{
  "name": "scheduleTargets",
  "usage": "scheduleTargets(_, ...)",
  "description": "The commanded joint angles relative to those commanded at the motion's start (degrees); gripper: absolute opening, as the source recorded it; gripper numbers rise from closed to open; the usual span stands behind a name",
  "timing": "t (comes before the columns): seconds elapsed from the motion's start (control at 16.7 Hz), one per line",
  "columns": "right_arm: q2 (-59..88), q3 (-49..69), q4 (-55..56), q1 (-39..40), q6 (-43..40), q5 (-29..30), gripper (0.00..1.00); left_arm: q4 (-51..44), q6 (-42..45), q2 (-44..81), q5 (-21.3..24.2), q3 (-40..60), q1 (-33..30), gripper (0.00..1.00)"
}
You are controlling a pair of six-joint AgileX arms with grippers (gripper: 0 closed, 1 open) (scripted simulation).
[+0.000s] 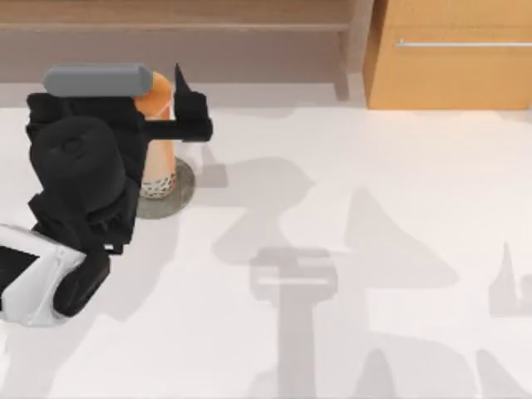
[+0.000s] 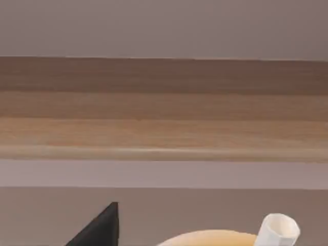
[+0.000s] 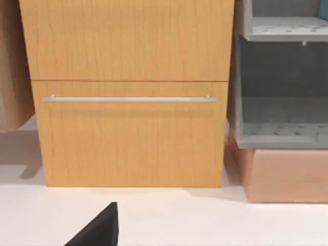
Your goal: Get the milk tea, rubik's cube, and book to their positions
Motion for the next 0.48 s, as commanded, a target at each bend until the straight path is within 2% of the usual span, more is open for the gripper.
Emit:
scheduleTargets(0.24, 0.0, 0.0, 0.0, 0.0, 0.0, 0.0, 1.00, -15.6, -0.4, 0.8, 3.5, 15.2, 4.3, 1.00)
scheduleTargets(0.48, 0.0, 0.0, 0.0, 0.0, 0.0, 0.0, 1.00, -38.8, -0.4, 2.1, 7.7, 31.6, 11.8, 1.00)
